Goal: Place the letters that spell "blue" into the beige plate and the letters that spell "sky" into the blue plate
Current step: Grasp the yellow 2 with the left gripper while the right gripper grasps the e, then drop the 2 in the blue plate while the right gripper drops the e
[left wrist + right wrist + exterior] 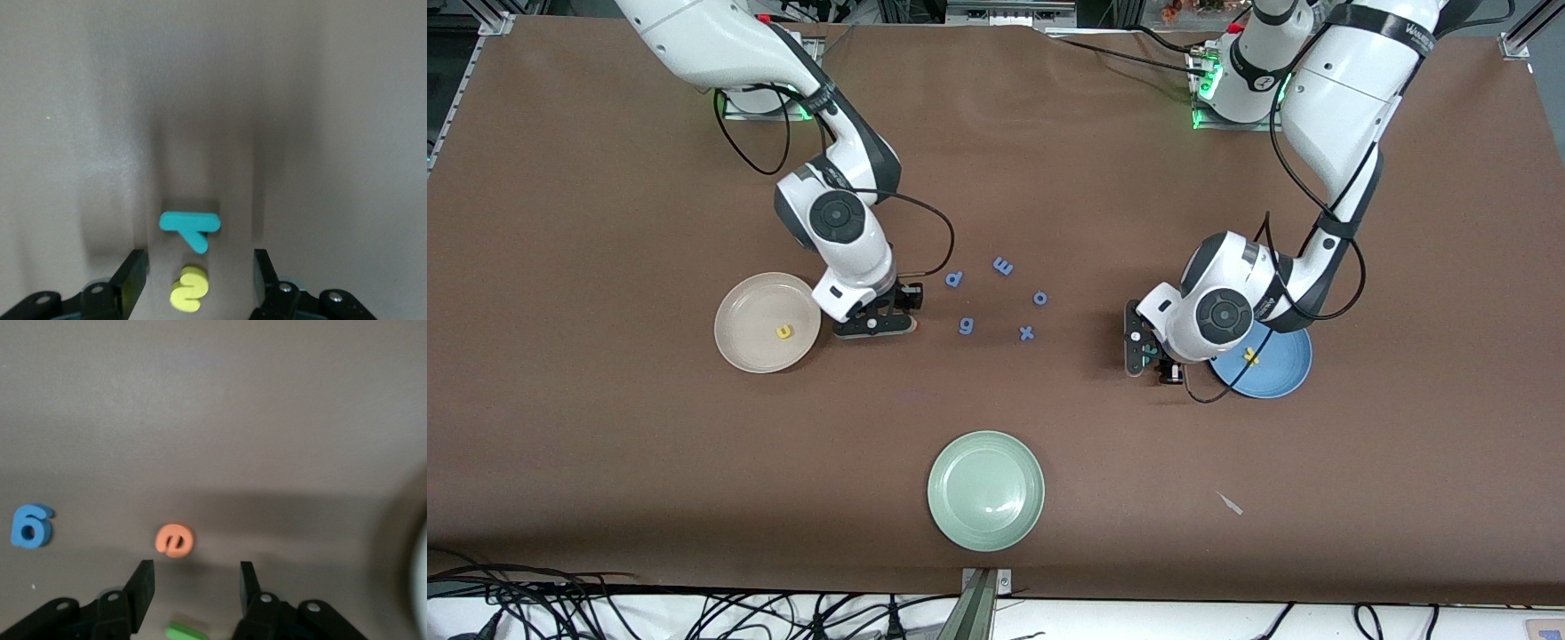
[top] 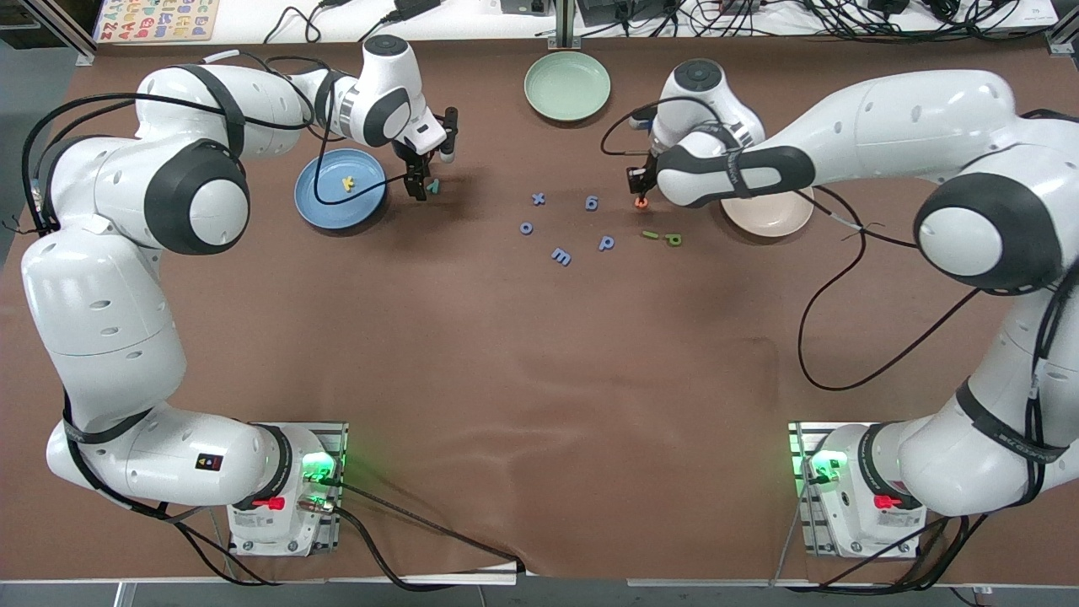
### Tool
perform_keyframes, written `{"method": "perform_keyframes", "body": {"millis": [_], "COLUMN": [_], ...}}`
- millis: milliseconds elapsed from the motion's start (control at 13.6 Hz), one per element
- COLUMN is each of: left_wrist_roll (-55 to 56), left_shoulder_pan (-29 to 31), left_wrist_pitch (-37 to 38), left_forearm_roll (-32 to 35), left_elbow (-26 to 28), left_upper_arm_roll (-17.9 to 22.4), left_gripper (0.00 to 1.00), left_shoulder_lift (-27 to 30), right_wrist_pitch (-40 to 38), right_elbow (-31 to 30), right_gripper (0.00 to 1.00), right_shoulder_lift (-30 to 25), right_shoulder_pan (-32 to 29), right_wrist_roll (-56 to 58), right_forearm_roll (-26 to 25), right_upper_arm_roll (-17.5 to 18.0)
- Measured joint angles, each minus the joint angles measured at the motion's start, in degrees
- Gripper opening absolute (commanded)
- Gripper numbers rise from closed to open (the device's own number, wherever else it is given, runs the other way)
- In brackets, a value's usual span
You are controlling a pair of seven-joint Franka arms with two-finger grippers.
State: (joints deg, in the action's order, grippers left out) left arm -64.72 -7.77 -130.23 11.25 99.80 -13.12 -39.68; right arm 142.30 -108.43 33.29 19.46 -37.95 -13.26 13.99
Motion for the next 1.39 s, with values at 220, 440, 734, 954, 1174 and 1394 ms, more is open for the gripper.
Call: {"method": "perform_keyframes", "body": {"millis": [220, 440, 734, 954, 1174, 1394], "left_wrist_roll": [-0.1, -0.2, -0.2, -0.4, -0.7, -0.8], "left_shoulder_pan": [0.0, 0.0, 0.0, 0.2, 0.3, 0.4], "left_wrist_pitch": [0.0, -0.1, -1.0, -1.4, -0.9, 6.3], "left_forearm_roll": [1.5, 3.1, 3.3, 3.3, 3.3, 3.3], "left_elbow": [0.0, 0.0, 0.4, 0.4, 0.1, -2.9], "left_upper_arm_roll": [0.0, 0.0, 0.0, 0.0, 0.0, 0.2], "left_gripper": [0.46, 0.35, 0.07, 0.0, 0.0, 0.0], "left_shoulder_lift": [0.0, 0.0, 0.0, 0.1, 1.1, 4.3], "right_wrist_pitch": [2.5, 3.3, 3.4, 3.4, 3.2, -2.8], "right_elbow": [1.1, 1.6, 1.7, 1.7, 2.1, 3.3], "right_gripper": [0.6, 0.55, 0.4, 0.26, 0.26, 0.26], "right_shoulder_lift": [3.1, 3.8, 3.8, 3.9, 3.8, 1.4], "right_shoulder_pan": [0.6, 0.6, 0.7, 0.7, 0.7, 0.3], "right_wrist_roll": [-2.2, -2.3, -2.3, -2.3, -1.9, 4.0], "right_forearm_roll": [0.0, 0.0, 0.0, 0.0, -0.1, -0.1], "right_upper_arm_roll": [0.0, -0.1, -0.1, -0.1, -0.5, -2.4]}}
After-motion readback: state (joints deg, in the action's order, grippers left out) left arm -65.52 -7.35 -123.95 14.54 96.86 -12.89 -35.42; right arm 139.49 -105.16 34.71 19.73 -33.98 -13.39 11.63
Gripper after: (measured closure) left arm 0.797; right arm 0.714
